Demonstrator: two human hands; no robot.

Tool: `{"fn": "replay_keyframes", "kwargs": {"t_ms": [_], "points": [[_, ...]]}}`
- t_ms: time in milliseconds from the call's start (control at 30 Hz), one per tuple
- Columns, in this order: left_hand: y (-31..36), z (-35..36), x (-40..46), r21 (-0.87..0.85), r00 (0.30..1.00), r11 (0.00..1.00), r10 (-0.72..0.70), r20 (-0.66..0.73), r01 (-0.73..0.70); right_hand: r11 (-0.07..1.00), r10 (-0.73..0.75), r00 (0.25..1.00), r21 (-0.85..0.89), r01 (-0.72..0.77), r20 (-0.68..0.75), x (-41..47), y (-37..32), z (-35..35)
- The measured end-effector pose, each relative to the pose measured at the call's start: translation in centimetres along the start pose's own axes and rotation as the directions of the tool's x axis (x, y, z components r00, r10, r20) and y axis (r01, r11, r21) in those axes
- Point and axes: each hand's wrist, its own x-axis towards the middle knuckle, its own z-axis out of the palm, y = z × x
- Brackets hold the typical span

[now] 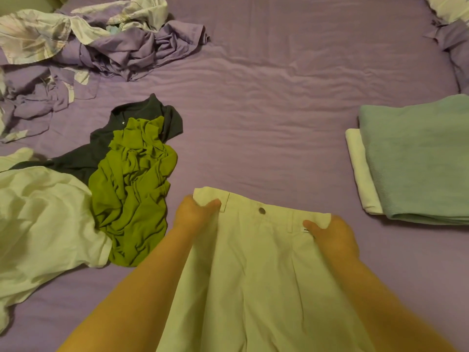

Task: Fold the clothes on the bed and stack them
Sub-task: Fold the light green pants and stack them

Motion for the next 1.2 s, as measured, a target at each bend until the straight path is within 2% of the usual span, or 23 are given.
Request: {"fn": "replay_keyframes", "kwargs": {"t_ms": [67, 133, 200, 333, 467, 600, 667, 767, 867, 967, 1067, 1200], "points": [[0.8, -0.7, -0.8, -0.186, 0.994, 0.978, -0.089, 0.056, 0.098, 0.988, -0.017, 0.999, 0.155, 0.010, 0.044, -0.1, 0.1, -0.4], [1.4, -1.8, -1.6, -0.246, 0.994, 0.966, -0.065, 0.087, 0.085, 0.954, -0.040, 0.992, 0.301, 0.002, 0.121, -0.7, -0.4, -1.7], [2.1, -3.8, -2.7, -0.333, 0.988, 0.940, -0.018, 0.154, 0.069, 0.927, -0.071, 0.972, 0.374, -0.018, 0.224, -1.5, -0.9, -3.5], [3.4, -8.7, -5.9, -0.408, 0.936, 0.911, 0.094, 0.339, 0.056, 0.945, -0.113, 0.925, 0.327, -0.013, 0.362, -3.3, -1.6, -8.8], [5.3, -13.2, -10.2, -0.422, 0.943, 0.905, 0.188, 0.273, -0.059, 0.982, -0.122, 0.883, 0.182, 0.042, 0.454, -6.4, -3.7, -15.0], [6.3, -16.1, -15.6, -0.379, 0.942, 0.887, 0.320, 0.097, -0.263, 0.968, -0.209, 0.905, 0.207, 0.139, 0.371, -9.4, -5.5, -19.2], [6.7, -17.0, -18.5, -0.375, 0.938, 0.866, 0.344, -0.036, -0.332, 0.938, -0.254, 0.899, 0.316, 0.140, 0.357, -11.0, -5.6, -20.8], [6.7, -18.0, -22.5, -0.275, 0.914, 0.873, 0.369, -0.170, -0.404, 0.878, -0.327, 0.893, 0.448, 0.167, 0.309, -14.3, -5.5, -22.9], [6.4, -18.9, -26.1, -0.152, 0.909, 0.909, 0.350, -0.226, -0.388, 0.855, -0.422, 0.892, 0.398, 0.333, 0.160, -17.7, -5.4, -24.5], [5.8, -20.3, -29.6, -0.099, 0.869, 0.902, 0.369, -0.331, -0.420, 0.805, -0.506, 0.861, 0.384, 0.452, 0.047, -20.8, -5.3, -26.5], [5.8, -22.1, -33.1, -0.031, 0.819, 0.885, 0.418, -0.393, -0.465, 0.772, -0.542, 0.840, 0.385, 0.506, -0.018, -23.8, -5.6, -28.9], [6.4, -25.6, -36.7, -0.043, 0.793, 0.838, 0.496, -0.355, -0.544, 0.736, -0.553, 0.831, 0.429, 0.524, -0.066, -26.8, -6.3, -32.0]]}}
